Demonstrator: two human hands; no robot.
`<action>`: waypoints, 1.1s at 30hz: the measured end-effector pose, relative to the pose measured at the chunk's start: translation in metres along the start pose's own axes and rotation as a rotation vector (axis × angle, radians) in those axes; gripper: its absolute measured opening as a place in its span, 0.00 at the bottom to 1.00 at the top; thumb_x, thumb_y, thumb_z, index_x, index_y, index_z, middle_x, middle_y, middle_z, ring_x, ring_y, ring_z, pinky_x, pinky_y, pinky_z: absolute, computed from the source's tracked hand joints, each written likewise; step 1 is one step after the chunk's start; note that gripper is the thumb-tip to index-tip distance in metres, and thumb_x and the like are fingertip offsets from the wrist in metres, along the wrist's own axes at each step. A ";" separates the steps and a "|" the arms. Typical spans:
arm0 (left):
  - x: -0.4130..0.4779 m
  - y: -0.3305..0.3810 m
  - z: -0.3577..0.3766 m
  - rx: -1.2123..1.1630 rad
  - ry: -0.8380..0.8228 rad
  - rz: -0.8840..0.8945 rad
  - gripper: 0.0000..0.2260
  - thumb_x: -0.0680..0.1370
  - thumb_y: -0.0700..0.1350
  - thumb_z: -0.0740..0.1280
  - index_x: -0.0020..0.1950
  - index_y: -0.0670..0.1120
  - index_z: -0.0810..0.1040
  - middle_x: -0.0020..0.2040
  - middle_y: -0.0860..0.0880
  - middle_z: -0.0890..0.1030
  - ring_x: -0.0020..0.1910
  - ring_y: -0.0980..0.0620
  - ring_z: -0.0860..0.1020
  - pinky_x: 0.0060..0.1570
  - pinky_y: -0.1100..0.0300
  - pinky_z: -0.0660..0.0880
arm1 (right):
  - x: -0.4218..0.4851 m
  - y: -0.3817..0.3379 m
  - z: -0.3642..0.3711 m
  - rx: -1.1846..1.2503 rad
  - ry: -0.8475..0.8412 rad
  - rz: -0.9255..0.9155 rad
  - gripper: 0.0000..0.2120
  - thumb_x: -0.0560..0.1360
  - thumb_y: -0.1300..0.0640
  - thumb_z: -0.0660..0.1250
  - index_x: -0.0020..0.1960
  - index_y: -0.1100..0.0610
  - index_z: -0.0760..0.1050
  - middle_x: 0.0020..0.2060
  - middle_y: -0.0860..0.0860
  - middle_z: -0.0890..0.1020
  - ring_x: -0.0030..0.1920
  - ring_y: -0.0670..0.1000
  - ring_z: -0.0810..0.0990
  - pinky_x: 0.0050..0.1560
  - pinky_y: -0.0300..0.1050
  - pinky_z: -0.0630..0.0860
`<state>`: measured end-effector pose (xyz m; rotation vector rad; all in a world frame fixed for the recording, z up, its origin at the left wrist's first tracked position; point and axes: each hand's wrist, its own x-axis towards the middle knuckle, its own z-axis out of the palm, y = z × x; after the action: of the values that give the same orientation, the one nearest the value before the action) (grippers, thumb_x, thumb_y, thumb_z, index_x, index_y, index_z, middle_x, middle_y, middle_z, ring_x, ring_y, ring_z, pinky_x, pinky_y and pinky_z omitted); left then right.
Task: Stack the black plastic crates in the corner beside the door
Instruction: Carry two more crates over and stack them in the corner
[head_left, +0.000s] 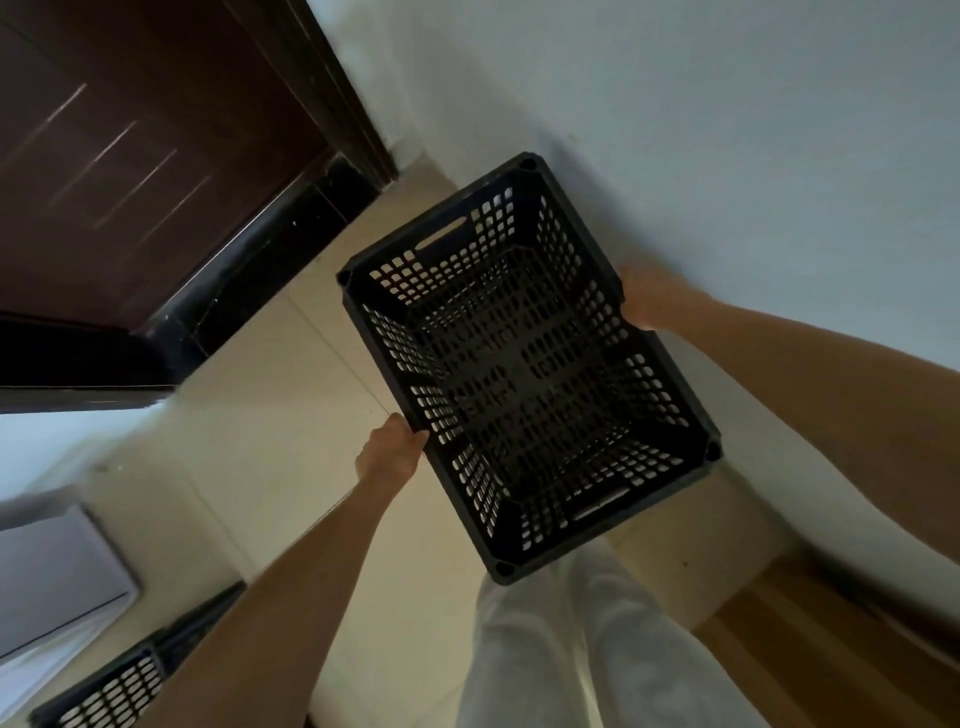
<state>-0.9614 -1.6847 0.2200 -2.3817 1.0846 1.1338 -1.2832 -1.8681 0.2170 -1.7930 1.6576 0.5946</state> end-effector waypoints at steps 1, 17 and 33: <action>0.003 -0.001 0.001 0.001 -0.007 0.002 0.12 0.79 0.53 0.63 0.55 0.45 0.74 0.50 0.43 0.82 0.51 0.42 0.80 0.53 0.50 0.75 | 0.002 0.001 0.002 -0.011 0.013 0.007 0.13 0.78 0.66 0.60 0.60 0.69 0.75 0.56 0.64 0.80 0.55 0.62 0.80 0.51 0.50 0.78; 0.003 0.003 0.020 -0.076 -0.056 0.017 0.15 0.79 0.49 0.65 0.60 0.41 0.74 0.52 0.40 0.82 0.51 0.41 0.82 0.54 0.52 0.77 | -0.004 0.016 0.018 -0.009 0.138 -0.046 0.21 0.78 0.65 0.58 0.70 0.65 0.63 0.64 0.65 0.73 0.62 0.64 0.74 0.58 0.54 0.75; 0.001 -0.002 0.051 -0.283 -0.049 0.083 0.17 0.80 0.48 0.66 0.65 0.41 0.69 0.57 0.41 0.79 0.49 0.43 0.81 0.57 0.47 0.79 | -0.009 0.030 0.038 0.110 0.088 0.015 0.26 0.78 0.64 0.60 0.74 0.65 0.57 0.64 0.65 0.72 0.55 0.60 0.77 0.43 0.45 0.71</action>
<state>-0.9868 -1.6571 0.1861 -2.5213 1.0779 1.4527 -1.3108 -1.8359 0.1927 -1.7512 1.7299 0.4280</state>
